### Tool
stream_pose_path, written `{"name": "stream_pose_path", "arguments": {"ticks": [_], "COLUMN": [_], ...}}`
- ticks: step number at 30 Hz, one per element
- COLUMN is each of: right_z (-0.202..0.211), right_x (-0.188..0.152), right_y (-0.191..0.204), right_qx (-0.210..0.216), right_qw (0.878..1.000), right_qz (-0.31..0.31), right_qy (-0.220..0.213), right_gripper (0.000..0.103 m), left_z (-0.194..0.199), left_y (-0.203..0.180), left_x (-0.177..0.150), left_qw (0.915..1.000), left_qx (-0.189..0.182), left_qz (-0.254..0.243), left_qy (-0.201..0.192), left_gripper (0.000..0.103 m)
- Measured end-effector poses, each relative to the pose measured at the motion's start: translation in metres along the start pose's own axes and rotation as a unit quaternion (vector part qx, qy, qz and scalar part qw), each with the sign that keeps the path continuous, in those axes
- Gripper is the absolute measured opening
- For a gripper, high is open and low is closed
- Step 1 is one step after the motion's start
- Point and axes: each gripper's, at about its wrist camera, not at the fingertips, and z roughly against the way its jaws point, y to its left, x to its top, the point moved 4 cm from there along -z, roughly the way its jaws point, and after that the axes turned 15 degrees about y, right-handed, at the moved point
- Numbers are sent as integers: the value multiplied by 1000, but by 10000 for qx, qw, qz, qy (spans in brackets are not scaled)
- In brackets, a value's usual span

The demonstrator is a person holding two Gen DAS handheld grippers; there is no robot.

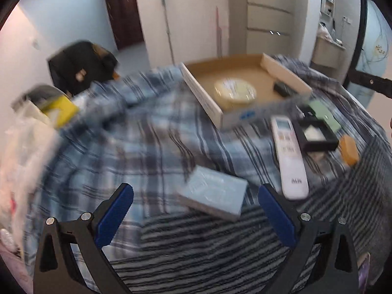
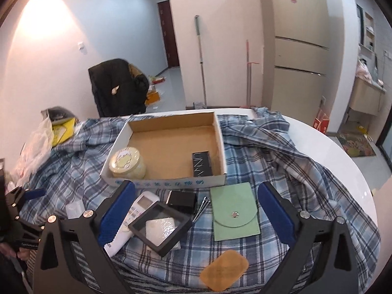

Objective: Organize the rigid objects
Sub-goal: 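Grasp the grey lighter-case box on the cloth with the left gripper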

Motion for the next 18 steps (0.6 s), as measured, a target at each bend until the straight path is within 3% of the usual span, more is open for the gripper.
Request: {"name": "stream_pose_path", "arguments": {"ticks": [5, 9, 12, 18], "right_z": [1, 3, 3, 2], "right_x": [-6, -15, -19, -22], "right_y": [13, 21, 26, 25], "right_qx": [-155, 62, 60, 106], "right_qw": [9993, 9989, 9985, 9984], "right_qz": [328, 461, 541, 539], "right_qy": [64, 96, 108, 144], "right_gripper": [100, 100, 100, 100], "left_z": [-16, -26, -32, -37], "left_y": [-19, -25, -24, -18], "left_x": [-5, 1, 5, 12], "left_qw": [9979, 9955, 9935, 9897], "left_qx": [-169, 15, -235, -732], "left_qz": [-525, -859, -961, -1032], "left_qy": [334, 408, 557, 662], "left_gripper": [103, 102, 94, 87]}}
